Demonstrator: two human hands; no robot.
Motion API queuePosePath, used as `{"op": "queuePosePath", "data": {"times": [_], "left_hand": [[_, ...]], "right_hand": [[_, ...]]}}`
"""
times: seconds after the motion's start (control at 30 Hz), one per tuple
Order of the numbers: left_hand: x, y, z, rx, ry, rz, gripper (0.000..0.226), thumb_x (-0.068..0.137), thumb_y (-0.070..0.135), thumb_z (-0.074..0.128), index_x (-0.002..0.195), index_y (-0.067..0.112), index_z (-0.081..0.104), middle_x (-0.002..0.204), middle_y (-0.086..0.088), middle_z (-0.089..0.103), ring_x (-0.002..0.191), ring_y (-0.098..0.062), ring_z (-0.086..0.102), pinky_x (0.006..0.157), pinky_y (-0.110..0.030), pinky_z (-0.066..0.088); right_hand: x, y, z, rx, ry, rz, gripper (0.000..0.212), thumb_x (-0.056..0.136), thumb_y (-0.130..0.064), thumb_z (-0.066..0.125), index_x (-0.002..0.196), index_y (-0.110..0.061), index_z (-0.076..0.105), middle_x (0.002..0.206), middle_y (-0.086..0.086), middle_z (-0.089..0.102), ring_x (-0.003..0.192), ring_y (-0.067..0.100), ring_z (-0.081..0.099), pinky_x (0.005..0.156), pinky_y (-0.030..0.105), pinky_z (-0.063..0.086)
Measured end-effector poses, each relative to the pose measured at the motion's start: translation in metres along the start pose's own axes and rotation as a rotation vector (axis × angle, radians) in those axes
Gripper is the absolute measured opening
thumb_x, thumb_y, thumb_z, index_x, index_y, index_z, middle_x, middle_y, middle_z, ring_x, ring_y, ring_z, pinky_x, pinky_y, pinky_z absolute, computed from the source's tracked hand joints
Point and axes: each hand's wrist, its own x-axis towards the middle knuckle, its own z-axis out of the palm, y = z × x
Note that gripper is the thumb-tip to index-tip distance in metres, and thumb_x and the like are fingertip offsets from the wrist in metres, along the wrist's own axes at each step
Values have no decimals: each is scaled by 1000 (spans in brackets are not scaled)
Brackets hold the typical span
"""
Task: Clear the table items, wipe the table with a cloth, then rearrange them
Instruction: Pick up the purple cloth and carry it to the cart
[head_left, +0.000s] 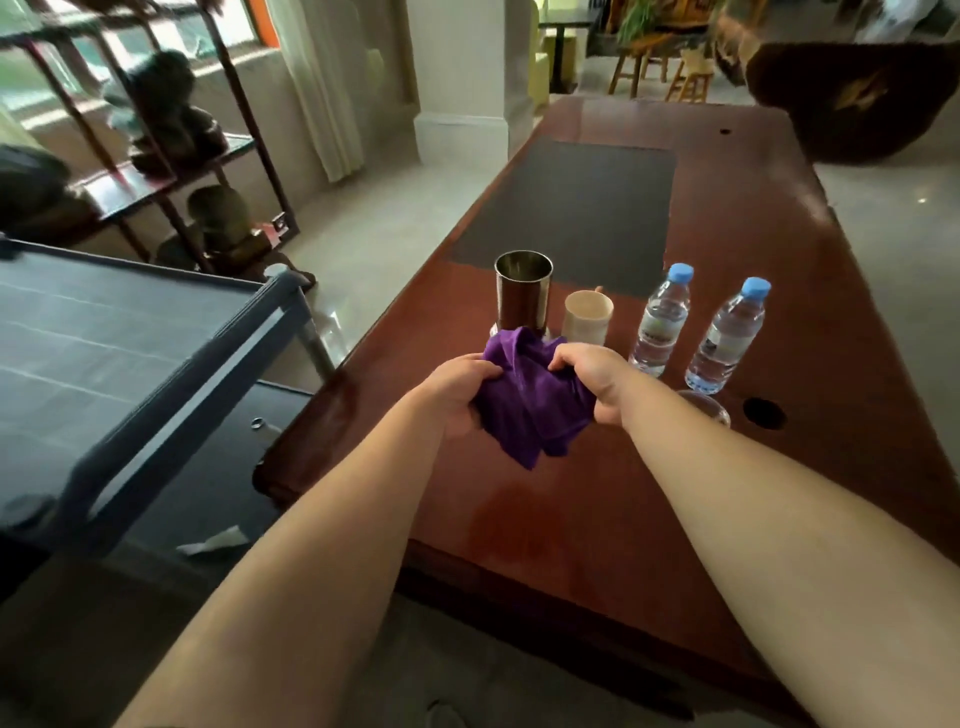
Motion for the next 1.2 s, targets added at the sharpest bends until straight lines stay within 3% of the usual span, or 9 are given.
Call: {"op": "queuePosePath", "data": {"times": [0.07,0.17,0.3,0.4,0.53,0.63,0.87,1.07,1.2], "left_hand": [[-3,9,-30,-26,64,3,24,97,5,48,107,19,65,93,-8,74,78,-23,74,56,-35,58],[-9,20,-81,-78,158,22,22,96,4,48,103,17,65,89,-9,74,70,-22,74,51,-35,57],[-22,33,-146,-143,274,88,26,97,2,43,113,10,62,98,-15,70,82,-27,69,64,-38,56],[-37,36,-192,-195,356,130,33,96,1,41,124,5,59,114,-21,65,98,-35,66,81,-45,56],[-67,34,-239,-298,438,183,29,96,-1,38,105,7,63,93,-15,70,72,-25,70,59,-35,57],[-88,31,-268,-371,546,217,27,95,-1,38,97,8,64,87,-15,70,74,-26,69,63,-37,56],[-118,15,-319,-547,784,320,32,95,-2,43,124,0,57,109,-24,67,85,-32,71,63,-39,58],[-114,-5,-351,-346,1164,272,65,84,-4,63,140,21,42,128,-14,52,102,-30,60,80,-43,57],[-106,-8,-354,-15,1268,157,53,87,11,65,136,23,48,123,-12,57,96,-24,60,78,-37,54]], "right_hand": [[14,-8,32,-46,-40,-2,22,79,-9,56,99,-10,64,96,17,67,89,33,65,83,39,52],[30,-19,88,-106,-125,-6,11,80,-11,55,89,-12,62,89,15,65,80,30,62,73,35,50],[45,-35,167,-182,-247,-13,7,77,-11,54,76,-15,61,74,10,63,65,26,59,59,30,48],[50,-43,222,-211,-361,-20,8,78,-10,53,81,-13,59,79,13,61,69,28,58,61,31,48],[48,-50,289,-282,-510,-57,11,79,-8,51,87,-11,57,88,17,58,76,31,57,69,36,47],[41,-53,333,-319,-599,-86,11,75,-7,52,80,-13,58,85,16,58,78,31,56,72,40,45],[30,-56,409,-430,-812,-146,18,77,2,58,85,-11,67,86,18,65,79,34,64,79,46,55],[32,-50,445,-533,-780,-314,37,77,6,62,107,-15,67,89,7,66,69,17,61,45,20,51],[45,-39,456,-854,-677,-581,42,82,-12,65,123,-18,63,116,5,65,99,22,60,80,24,45]]}}
